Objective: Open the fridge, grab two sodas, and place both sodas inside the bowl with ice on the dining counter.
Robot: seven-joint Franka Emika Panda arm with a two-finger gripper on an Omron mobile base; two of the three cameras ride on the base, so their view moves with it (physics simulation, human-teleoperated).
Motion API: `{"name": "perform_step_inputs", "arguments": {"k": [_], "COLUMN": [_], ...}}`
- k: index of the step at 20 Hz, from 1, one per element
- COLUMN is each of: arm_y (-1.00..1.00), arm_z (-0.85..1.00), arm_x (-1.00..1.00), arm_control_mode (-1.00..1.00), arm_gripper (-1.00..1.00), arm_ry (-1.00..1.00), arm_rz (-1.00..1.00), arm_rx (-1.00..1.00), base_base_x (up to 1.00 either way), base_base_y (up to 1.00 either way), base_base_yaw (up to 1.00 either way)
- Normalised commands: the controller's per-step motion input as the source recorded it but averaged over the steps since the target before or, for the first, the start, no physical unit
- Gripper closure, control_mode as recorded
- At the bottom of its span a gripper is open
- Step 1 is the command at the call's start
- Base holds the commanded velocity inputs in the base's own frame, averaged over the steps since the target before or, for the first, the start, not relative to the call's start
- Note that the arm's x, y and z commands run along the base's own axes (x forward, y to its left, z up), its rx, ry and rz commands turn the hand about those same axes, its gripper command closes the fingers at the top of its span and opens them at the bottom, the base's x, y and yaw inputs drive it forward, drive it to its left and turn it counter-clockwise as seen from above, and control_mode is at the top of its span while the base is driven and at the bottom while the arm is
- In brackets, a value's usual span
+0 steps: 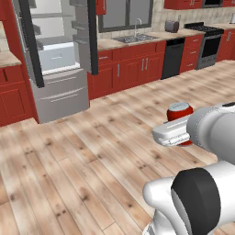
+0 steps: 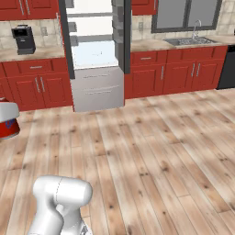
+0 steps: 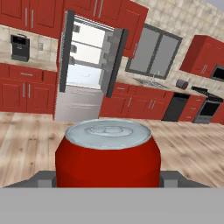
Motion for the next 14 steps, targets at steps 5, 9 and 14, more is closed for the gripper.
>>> {"name": "perform_step_inputs", "arguments": {"k": [5, 9, 14], "arm_y": [0.00, 0.00, 0.00], "arm_z": [0.00, 0.00, 0.00], "arm_x": [0.00, 0.00, 0.00], "arm_control_mode": [1.00, 1.00, 1.00], "arm_gripper": [1.00, 1.00, 1.00], "arm_ry": [0.00, 0.00, 0.00], "arm_rz": [0.00, 0.00, 0.00], "arm_rx": [0.00, 0.00, 0.00], "base_base_x": [-0.95, -0.88, -0.61], "base_base_y": [-0.32, -0.47, -0.67], "base_base_yaw": [-0.14, -0.14, -0.15]}}
